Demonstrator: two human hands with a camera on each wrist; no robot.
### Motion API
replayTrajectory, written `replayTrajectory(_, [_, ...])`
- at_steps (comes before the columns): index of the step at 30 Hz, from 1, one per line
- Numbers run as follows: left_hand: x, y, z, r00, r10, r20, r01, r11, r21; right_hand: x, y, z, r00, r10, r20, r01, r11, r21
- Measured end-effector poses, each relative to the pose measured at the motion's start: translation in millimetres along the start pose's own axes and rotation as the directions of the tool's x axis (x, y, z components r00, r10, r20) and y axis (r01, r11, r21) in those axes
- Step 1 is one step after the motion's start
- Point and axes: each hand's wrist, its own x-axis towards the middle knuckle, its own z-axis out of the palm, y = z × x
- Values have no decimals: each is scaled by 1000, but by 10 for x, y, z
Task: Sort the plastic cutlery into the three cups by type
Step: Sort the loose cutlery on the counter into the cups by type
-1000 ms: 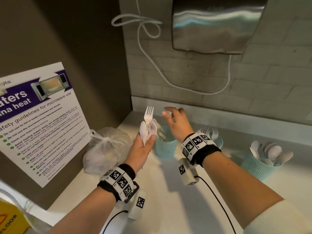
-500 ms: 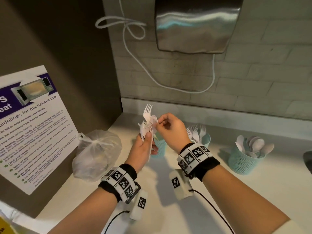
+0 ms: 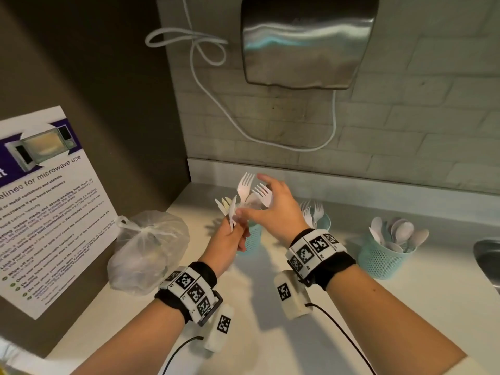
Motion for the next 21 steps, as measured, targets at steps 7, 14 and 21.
replayTrajectory(7, [-40, 15, 24, 993, -35, 110, 39, 999, -38, 83, 45, -113, 982, 92, 165, -122, 976, 182])
replayTrajectory(14, [32, -118, 131, 983, -66, 174, 61, 997, 39, 143, 52, -276, 985, 93, -143, -48, 955, 291])
replayTrajectory(21, [138, -209, 242, 990, -38, 133, 25, 995, 98, 185, 169, -894, 843, -61, -534, 24, 997, -76])
